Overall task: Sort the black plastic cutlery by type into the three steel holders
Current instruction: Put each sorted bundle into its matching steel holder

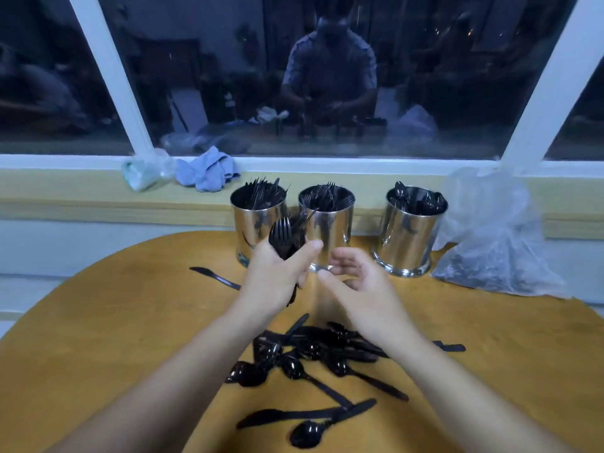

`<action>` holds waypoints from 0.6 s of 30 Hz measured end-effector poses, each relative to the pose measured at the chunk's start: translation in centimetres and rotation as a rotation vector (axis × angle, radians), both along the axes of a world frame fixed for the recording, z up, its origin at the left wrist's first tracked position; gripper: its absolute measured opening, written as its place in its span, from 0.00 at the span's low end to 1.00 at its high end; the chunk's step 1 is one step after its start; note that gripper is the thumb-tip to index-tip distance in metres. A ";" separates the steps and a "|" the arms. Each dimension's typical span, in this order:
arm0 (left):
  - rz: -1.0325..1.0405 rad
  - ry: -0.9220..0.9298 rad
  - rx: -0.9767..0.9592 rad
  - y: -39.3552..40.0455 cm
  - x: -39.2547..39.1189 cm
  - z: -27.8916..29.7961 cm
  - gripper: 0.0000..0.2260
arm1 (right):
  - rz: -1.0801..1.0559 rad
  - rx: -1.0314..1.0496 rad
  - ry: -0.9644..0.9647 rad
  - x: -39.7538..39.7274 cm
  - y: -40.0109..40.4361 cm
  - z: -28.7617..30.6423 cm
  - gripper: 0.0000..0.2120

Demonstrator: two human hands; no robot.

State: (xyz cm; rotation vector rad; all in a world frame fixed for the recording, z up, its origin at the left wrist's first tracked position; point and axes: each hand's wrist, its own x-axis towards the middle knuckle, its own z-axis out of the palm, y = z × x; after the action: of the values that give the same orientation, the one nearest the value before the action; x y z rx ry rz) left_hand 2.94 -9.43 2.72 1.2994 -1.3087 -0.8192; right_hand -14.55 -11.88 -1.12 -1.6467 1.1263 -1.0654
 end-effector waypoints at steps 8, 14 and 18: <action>0.154 0.175 -0.101 -14.9 1.0 5.6 0.13 | -0.177 -0.068 0.252 -0.1 -11.3 0.1 0.45; 0.157 -0.039 -0.068 -21.9 2.4 5.4 0.15 | -0.154 -0.062 0.230 1.0 -13.8 -1.3 0.54; 0.070 -0.123 0.031 -23.7 1.3 3.2 0.17 | -0.158 -0.064 0.195 1.5 -14.5 -2.1 0.55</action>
State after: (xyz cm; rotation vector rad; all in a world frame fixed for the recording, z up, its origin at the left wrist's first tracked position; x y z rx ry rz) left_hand 4.29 -33.08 5.97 1.4314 -1.3431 -0.7229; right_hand -13.07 -26.36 -3.25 -1.7652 1.3812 -1.0668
